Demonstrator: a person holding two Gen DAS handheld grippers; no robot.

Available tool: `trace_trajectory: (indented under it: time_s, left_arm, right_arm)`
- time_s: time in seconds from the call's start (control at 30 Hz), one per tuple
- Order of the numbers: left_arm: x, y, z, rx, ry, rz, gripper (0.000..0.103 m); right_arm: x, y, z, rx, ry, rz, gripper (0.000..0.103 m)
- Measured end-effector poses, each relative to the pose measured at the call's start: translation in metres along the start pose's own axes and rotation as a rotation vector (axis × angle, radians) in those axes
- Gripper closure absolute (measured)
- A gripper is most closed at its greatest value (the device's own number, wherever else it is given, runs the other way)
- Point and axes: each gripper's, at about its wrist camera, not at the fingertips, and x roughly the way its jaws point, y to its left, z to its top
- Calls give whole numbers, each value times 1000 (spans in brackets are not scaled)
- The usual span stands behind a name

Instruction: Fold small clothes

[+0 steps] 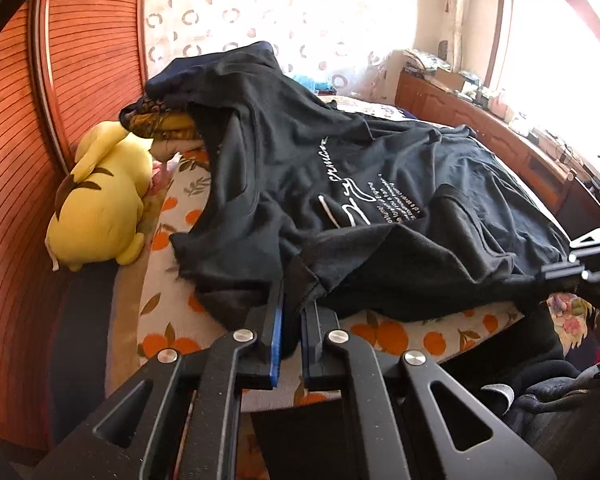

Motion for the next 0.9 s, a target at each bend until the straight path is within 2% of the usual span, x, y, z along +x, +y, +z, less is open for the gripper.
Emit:
trace_trajectory:
  time_s: [0.1,0.17,0.2,0.23,0.27,0.33,0.5,0.6,0.63,0.67,0.77,0.9]
  left_arm:
    - [-6,-1,1,5,-19,10,95]
    - [-13,-4,3,19,-38,13,77]
    - [-19,-7,4,28,-63,18,55]
    - [-22,-9,5,34,-83,21,45]
    - [-25,-11,6,39,-98,30,42]
    - [-28,-14,9,42,-109,45,28]
    - [-28,-21,11,63,-115,47,27]
    - [-23,-22,9,57,-100,37,27]
    - [-20,-22,8,55,-94,38,27]
    - [-18,-22,7,52,-89,38,27]
    - [-10,-21,6,39,-80,31,27]
    - [-5,-17,4,19,-72,22,27]
  right_arm:
    - [-6,2,9,-15,-34,-48,91]
    - [-17,17,9,-46,-55,-69,78]
    - [-10,20,9,-59,-58,-75,74]
    - [-7,21,8,-71,-55,-71,69]
    - [1,23,8,-83,-42,-65,68]
    - [12,21,8,-107,-14,-74,68]
    - [47,13,7,-134,72,-108,68]
    - [53,5,16,-118,95,-125,68]
    - [51,3,20,-103,90,-111,77]
    - [50,2,26,-96,89,-89,95]
    - [46,7,46,-137,71,-93,100]
    - [42,16,86,-204,13,-92,100]
